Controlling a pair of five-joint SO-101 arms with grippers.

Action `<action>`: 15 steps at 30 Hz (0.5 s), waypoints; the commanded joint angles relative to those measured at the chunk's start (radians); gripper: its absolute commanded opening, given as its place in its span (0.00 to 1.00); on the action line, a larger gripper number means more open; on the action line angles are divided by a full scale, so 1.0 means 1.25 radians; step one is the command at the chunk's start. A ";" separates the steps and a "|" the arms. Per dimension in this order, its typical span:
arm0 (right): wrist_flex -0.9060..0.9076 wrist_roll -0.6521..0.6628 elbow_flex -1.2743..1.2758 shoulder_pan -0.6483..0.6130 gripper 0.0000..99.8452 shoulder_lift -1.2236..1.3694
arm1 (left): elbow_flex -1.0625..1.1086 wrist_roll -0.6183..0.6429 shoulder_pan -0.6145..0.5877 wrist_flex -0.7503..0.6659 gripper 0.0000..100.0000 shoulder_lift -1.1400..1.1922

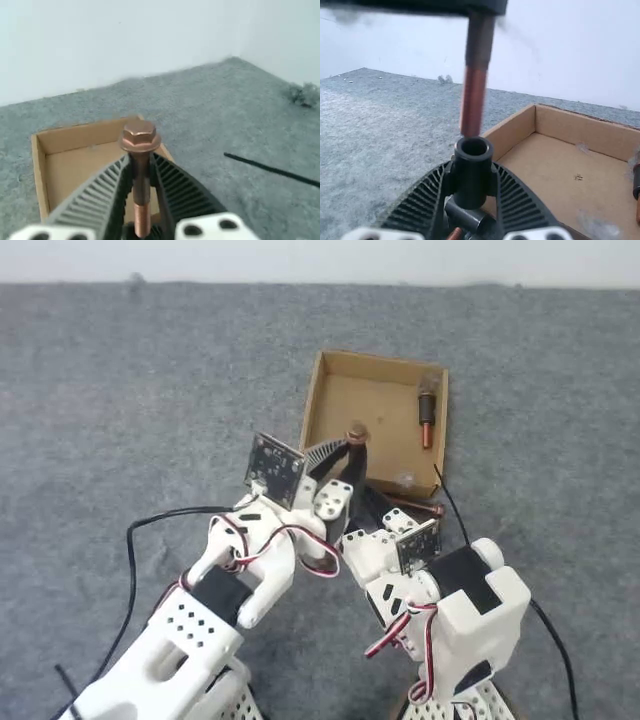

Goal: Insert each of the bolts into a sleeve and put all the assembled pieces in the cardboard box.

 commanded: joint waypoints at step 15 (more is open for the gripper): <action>0.001 0.014 0.016 -0.004 0.01 -0.012 | -0.015 -0.010 -0.018 -0.055 0.01 0.048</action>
